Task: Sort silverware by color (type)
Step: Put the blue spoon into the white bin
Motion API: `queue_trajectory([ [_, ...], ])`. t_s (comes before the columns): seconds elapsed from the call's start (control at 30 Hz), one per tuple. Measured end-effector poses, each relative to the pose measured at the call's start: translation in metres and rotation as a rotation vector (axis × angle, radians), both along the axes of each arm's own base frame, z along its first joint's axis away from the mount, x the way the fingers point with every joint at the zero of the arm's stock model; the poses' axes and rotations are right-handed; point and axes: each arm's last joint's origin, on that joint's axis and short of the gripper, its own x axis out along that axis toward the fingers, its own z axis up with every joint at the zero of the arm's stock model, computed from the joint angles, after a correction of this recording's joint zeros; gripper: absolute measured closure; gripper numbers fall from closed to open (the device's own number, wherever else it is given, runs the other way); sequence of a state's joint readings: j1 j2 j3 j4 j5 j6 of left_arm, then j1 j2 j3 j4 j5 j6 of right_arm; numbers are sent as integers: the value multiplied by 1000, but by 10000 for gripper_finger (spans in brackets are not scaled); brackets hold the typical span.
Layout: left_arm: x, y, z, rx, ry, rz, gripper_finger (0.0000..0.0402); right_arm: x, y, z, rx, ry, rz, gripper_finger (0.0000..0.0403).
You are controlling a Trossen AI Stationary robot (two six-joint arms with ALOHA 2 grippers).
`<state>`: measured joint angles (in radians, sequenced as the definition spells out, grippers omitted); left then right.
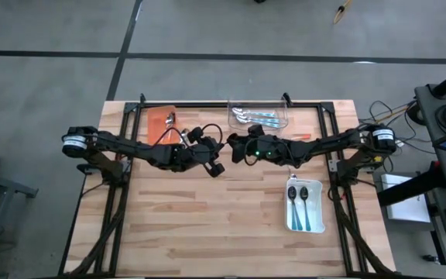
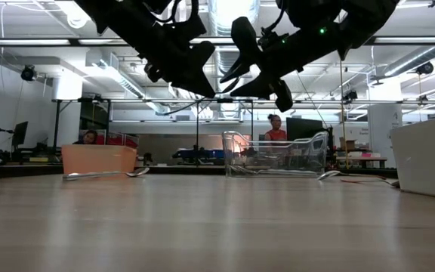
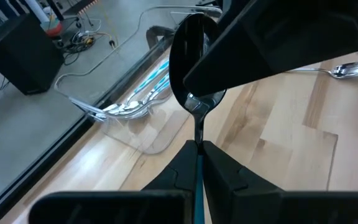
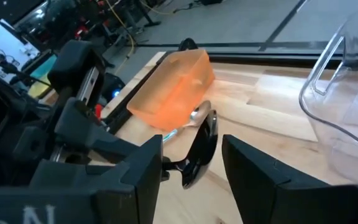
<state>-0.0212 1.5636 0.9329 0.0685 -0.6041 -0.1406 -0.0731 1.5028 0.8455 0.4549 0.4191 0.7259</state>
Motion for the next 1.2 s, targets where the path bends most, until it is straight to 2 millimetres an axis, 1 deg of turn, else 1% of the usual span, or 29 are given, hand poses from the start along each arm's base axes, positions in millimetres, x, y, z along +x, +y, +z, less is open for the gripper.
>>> queue_trajectory([
  [0.17,0,0,0,0,-4,0,401,0,-1,0,-1,1,-4,289],
  [0.43,0,0,0,-3,-8,1,401,0,-2,0,-19,4,-3,383],
  [0.57,0,0,0,-4,-5,0,401,0,-2,0,-53,21,10,389],
  [0.7,0,-1,1,-9,0,-27,395,-1,-1,3,-144,80,70,391],
  [0.87,-3,-5,10,-27,6,-157,366,-13,-1,12,-214,179,192,392],
  [1.0,-4,-8,10,-54,35,-275,341,-26,2,21,-270,259,325,392],
  [1.13,-3,-12,12,-111,15,-425,320,-40,7,22,-297,380,428,393],
  [1.2,-2,-14,10,-127,-6,-462,310,-46,10,23,-328,431,464,393],
])
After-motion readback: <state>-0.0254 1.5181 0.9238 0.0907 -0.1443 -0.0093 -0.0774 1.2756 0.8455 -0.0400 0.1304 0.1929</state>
